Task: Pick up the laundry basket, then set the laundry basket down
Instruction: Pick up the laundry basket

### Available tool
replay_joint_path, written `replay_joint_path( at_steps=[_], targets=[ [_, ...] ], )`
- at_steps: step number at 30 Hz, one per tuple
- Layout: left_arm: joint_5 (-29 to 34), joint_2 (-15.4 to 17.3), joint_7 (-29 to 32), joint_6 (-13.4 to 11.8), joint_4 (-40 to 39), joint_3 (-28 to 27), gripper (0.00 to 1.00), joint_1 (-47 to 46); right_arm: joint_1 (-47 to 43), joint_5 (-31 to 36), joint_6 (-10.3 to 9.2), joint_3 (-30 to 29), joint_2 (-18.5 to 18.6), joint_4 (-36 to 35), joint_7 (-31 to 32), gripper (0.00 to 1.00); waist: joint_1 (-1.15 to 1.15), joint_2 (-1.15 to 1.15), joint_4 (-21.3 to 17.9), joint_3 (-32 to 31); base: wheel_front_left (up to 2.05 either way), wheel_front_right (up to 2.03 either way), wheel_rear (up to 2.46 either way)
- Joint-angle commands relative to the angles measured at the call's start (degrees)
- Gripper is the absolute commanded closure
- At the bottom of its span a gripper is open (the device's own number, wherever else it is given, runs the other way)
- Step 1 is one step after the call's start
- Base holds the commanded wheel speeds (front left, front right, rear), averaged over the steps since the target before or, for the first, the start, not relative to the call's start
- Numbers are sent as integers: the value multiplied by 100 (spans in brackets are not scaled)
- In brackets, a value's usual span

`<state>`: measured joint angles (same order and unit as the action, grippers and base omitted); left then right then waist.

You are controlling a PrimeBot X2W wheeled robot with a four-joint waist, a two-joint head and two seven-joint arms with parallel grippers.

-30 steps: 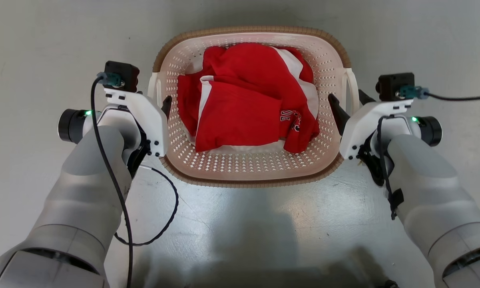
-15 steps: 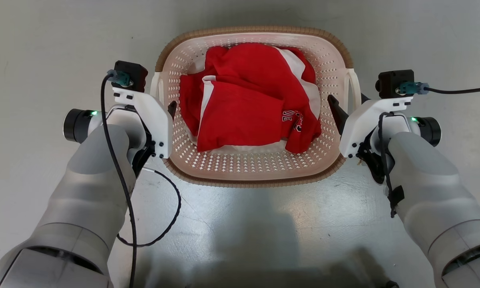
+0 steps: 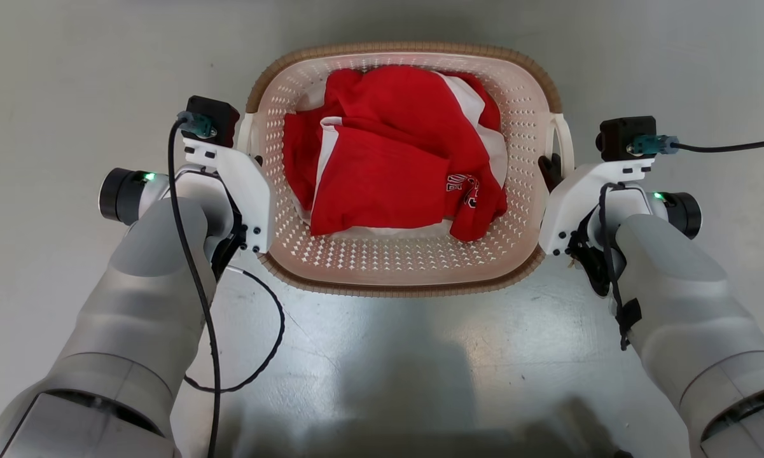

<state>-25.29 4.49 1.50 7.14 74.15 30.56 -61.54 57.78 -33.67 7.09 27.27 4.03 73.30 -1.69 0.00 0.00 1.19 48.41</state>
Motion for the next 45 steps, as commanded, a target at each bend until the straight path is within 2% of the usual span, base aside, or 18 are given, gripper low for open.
replay_joint_path(
  at_steps=[1, 6, 13, 27, 36, 45],
  targets=[
    [-20, 207, -41, 4, -32, -52, 100, 26, -202, -6, 40, 80, -114, -19, -14, 100, 0, 0, 4, -38, 0, 0, 0],
    [-76, 186, 107, 8, -27, -18, 100, 179, -332, -32, 40, 180, -114, 13, 212, 100, 0, 0, -6, -287, 0, 0, 0],
    [-252, 122, 616, 30, -23, 89, 100, 645, -725, -360, 40, 529, -115, -185, 918, 100, 0, 0, -112, -1027, 0, 0, 0],
    [-838, 23, 1397, 34, -182, 551, 100, 1943, -1609, -914, 40, 1107, -115, -368, 1820, 100, 0, 0, -438, -3080, 0, 0, 0],
    [-1277, 100, 2016, 35, -433, 980, 100, 2834, -2359, -1276, 40, 1602, -115, -551, 2561, 100, 0, 0, -603, -4255, 0, 0, 0],
    [-1584, 171, 2327, 35, -686, 1320, 100, 3279, -2733, -1544, 40, 1956, -115, -744, 2900, 100, 0, 0, -664, -4859, 0, 0, 0]
  ],
)
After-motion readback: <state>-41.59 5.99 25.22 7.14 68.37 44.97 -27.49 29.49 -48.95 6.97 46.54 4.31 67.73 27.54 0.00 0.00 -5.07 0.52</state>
